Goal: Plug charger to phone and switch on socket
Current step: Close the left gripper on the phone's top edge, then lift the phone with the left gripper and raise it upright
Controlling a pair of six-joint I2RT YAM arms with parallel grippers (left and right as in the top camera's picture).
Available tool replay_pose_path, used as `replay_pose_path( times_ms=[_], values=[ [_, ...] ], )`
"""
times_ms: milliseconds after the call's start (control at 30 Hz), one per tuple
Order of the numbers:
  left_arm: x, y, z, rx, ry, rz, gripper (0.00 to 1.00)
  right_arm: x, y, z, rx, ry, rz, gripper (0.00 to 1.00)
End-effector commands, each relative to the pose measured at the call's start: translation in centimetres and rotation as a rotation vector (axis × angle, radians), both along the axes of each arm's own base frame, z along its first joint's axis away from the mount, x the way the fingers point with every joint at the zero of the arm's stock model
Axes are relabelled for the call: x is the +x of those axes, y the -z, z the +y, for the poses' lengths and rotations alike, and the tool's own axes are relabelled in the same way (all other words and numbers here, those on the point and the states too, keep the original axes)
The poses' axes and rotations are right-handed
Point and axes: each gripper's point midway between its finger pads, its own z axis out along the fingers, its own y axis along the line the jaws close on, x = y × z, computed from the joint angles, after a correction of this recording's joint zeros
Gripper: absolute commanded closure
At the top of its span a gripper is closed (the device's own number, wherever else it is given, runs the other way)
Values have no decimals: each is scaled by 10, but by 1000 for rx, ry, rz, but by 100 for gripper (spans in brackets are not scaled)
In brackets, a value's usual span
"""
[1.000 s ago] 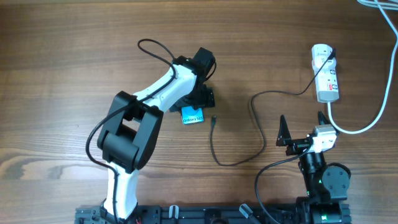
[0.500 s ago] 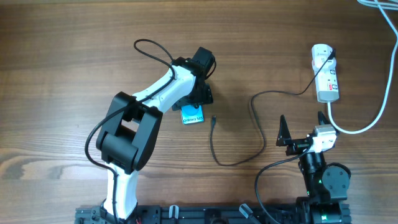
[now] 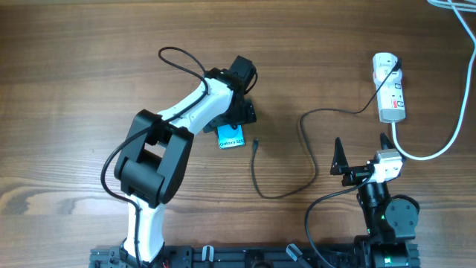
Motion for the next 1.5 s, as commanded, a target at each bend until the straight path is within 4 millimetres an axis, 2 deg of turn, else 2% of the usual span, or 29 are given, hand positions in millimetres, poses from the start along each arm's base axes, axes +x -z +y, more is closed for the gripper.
replay_pose_path(
  times_ms=[0,200,333,500,667,867,1033,1133,1233,1467],
  values=[
    [-1,5,12,31,-22,6,3,0,-2,-4,-12,22,-9,0],
    [-2,5,12,31,-22,7,19,0,-2,-4,-11,21,-9,0],
    [-1,5,12,31,-23,6,33,0,-2,-4,-11,21,-9,0],
    [1,-2,9,14,-22,1,32,0,-2,-4,-12,21,-9,0],
    [5,-27,3,-19,-20,-26,29,0,-2,-4,-12,21,-9,0],
    [2,-70,-16,-168,-8,-43,29,0,-2,-4,-11,21,-9,0],
    [-12,-107,-38,-374,32,-10,29,0,-2,-4,-12,22,-9,0],
    [-25,-141,-59,-584,109,27,29,0,-2,-4,-12,21,-9,0],
    [-37,-182,-73,-817,173,61,29,0,-2,-4,-11,21,-9,1],
    [-51,-262,-70,-1232,217,138,34,0,-2,-4,-12,21,-9,0]
  ],
)
